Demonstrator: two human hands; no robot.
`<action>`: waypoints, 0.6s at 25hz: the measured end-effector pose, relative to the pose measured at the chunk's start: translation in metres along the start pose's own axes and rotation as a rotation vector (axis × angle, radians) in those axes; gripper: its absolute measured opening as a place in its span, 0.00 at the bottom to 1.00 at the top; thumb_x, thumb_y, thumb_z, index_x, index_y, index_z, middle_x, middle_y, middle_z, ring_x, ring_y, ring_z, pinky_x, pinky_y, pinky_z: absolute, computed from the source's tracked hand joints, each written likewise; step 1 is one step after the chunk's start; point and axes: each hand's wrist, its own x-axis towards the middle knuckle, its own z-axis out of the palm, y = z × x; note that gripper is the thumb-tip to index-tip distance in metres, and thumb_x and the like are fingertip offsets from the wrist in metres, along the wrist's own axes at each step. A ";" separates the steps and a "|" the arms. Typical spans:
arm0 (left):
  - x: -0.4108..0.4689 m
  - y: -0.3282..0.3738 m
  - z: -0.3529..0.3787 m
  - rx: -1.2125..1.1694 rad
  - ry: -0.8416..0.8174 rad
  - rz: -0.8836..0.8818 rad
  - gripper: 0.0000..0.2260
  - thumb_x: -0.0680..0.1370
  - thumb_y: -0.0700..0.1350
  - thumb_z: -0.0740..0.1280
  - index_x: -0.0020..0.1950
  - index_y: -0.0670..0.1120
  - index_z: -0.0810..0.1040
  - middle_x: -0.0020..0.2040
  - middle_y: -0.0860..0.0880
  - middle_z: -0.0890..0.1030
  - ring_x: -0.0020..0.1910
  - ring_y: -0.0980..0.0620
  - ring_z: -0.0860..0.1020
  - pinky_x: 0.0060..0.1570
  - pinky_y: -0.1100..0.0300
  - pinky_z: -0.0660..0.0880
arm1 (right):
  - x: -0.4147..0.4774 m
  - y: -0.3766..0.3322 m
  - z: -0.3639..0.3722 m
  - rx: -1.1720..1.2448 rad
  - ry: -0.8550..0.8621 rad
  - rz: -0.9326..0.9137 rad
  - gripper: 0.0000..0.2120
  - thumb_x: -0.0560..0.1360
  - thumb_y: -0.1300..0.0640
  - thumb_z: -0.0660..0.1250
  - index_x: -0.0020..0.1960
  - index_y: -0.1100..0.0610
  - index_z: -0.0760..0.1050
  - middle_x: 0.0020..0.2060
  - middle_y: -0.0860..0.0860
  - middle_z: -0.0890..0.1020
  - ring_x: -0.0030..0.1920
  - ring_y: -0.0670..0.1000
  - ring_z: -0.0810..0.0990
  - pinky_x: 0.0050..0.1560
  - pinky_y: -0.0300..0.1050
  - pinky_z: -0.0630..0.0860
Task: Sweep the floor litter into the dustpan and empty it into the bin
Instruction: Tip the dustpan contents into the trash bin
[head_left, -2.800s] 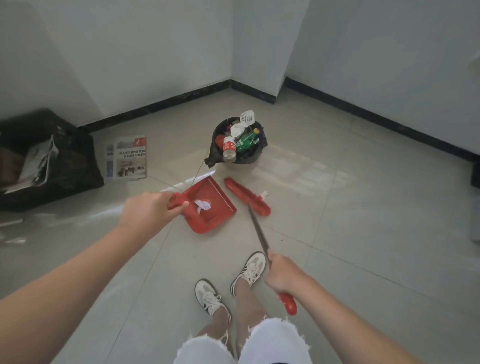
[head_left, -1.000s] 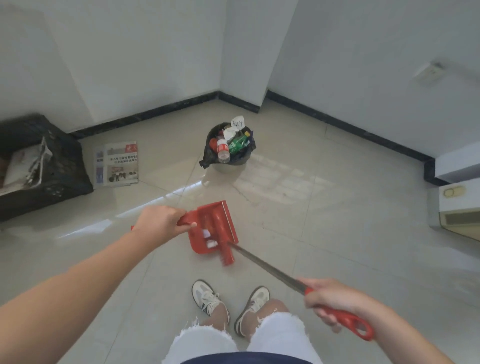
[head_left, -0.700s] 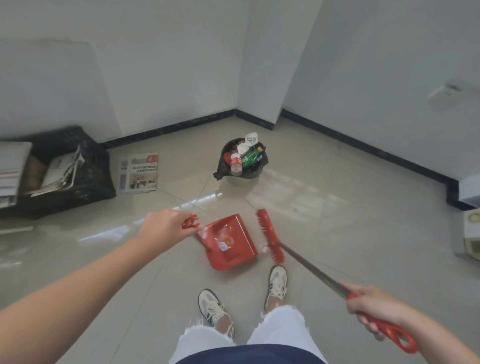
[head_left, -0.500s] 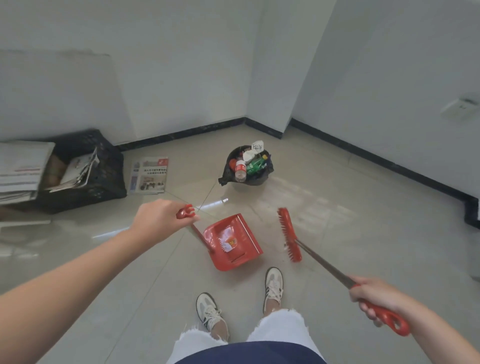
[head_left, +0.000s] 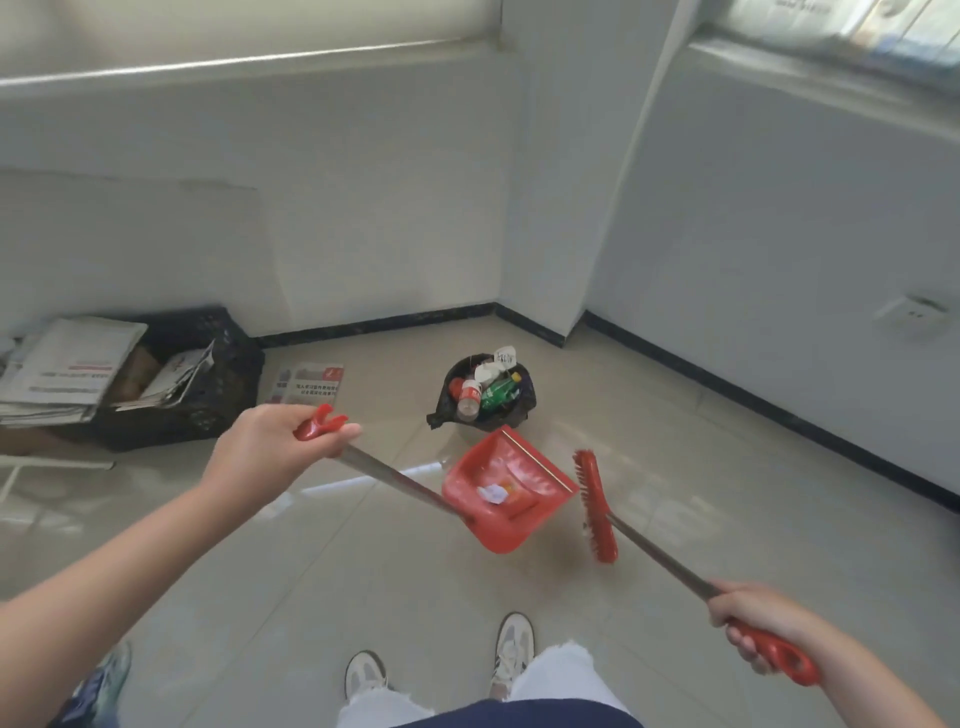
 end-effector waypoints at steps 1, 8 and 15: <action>-0.003 0.003 0.000 -0.081 0.007 -0.034 0.17 0.69 0.64 0.71 0.34 0.51 0.85 0.27 0.57 0.81 0.31 0.58 0.78 0.36 0.59 0.73 | 0.004 -0.003 -0.006 -0.012 0.000 0.003 0.14 0.73 0.68 0.60 0.54 0.54 0.73 0.22 0.52 0.68 0.18 0.47 0.65 0.22 0.31 0.61; 0.002 -0.026 0.004 -0.442 0.179 -0.287 0.17 0.70 0.60 0.74 0.37 0.46 0.84 0.23 0.49 0.63 0.22 0.51 0.61 0.25 0.64 0.61 | 0.021 -0.014 -0.033 -0.070 -0.047 0.043 0.13 0.73 0.68 0.60 0.47 0.50 0.72 0.22 0.54 0.68 0.18 0.48 0.65 0.20 0.31 0.61; -0.004 -0.068 0.063 -0.897 0.337 -0.746 0.17 0.70 0.59 0.74 0.38 0.45 0.82 0.23 0.51 0.66 0.21 0.55 0.60 0.22 0.68 0.58 | 0.028 -0.032 -0.044 -0.186 -0.083 0.053 0.15 0.73 0.67 0.61 0.54 0.50 0.70 0.21 0.53 0.70 0.18 0.48 0.67 0.20 0.31 0.61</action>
